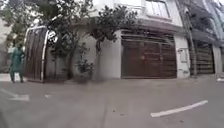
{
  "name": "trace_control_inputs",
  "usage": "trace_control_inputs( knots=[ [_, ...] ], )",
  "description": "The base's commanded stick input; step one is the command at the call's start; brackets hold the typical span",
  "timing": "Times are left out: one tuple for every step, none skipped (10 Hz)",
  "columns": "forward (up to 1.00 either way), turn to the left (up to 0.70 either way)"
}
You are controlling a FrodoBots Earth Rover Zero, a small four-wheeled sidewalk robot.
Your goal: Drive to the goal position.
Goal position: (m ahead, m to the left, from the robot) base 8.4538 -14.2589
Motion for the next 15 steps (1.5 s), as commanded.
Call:
trace_control_inputs(
  knots=[
    [1.00, -0.40],
    [1.00, -0.40],
    [1.00, -0.40],
    [1.00, -0.40],
    [1.00, -0.40],
    [1.00, -0.40],
    [1.00, -0.40],
    [1.00, -0.40],
    [1.00, -0.40],
    [1.00, -0.40],
    [1.00, -0.40],
    [1.00, -0.40],
    [1.00, -0.40],
    [1.00, -0.40],
    [1.00, -0.40]
  ],
)
